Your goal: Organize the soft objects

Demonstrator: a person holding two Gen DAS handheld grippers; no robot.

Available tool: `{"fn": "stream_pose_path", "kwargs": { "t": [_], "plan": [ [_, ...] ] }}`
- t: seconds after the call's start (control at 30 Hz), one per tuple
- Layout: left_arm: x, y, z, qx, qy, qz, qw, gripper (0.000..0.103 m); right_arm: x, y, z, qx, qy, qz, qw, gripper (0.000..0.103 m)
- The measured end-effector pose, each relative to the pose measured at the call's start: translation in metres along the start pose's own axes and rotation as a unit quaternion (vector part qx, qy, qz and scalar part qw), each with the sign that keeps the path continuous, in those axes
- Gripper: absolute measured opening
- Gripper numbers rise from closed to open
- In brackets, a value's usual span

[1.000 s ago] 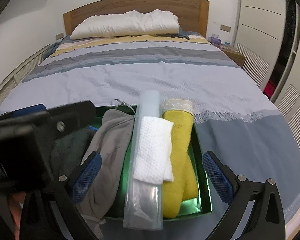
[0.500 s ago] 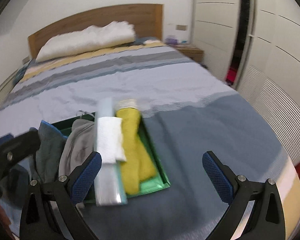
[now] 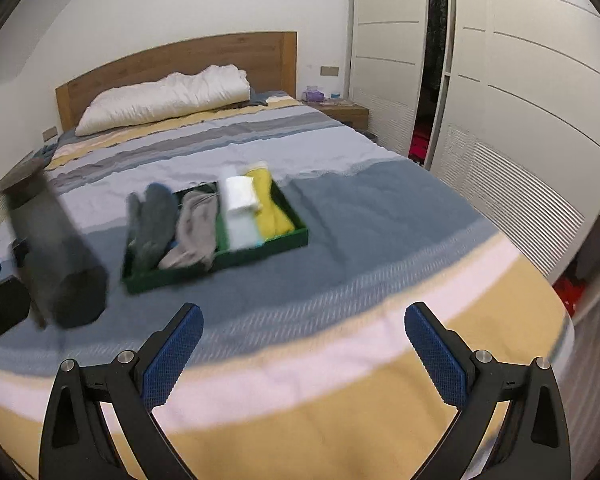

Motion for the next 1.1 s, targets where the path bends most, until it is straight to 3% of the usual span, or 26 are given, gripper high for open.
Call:
{"fn": "stream_pose_path", "kwargs": {
  "t": [0.27, 0.5, 0.77, 1.1],
  "plan": [
    [-0.079, 0.079, 0.063, 0.007, 0.011, -0.086, 0.9962, 0.101, -0.068, 0.121, 0.043, 0.026, 0.029, 0.014, 0.999, 0.103],
    [-0.121, 0.129, 0.103, 0.025, 0.028, -0.115, 0.9927, 0.101, -0.115, 0.195, 0.076, 0.052, 0.029, 0.022, 0.998, 0.103],
    [-0.147, 0.167, 0.131, 0.046, 0.030, -0.124, 0.9907, 0.101, -0.156, 0.241, 0.103, 0.058, 0.043, 0.030, 0.997, 0.103],
    [-0.161, 0.183, 0.132, 0.057, 0.034, -0.131, 0.9892, 0.101, -0.186, 0.266, 0.093, 0.080, 0.070, 0.038, 0.994, 0.103]
  ]
}}
Point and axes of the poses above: each gripper's, at about its wrist camera, not at the fingertips, and y roughly against the way its jaws point, x to its right, z to its underside, the point moved 10 cm from there along -y, roughly the way its jaws point, and after that the axes turned 7 degrees about y, right-handed, at the moved point
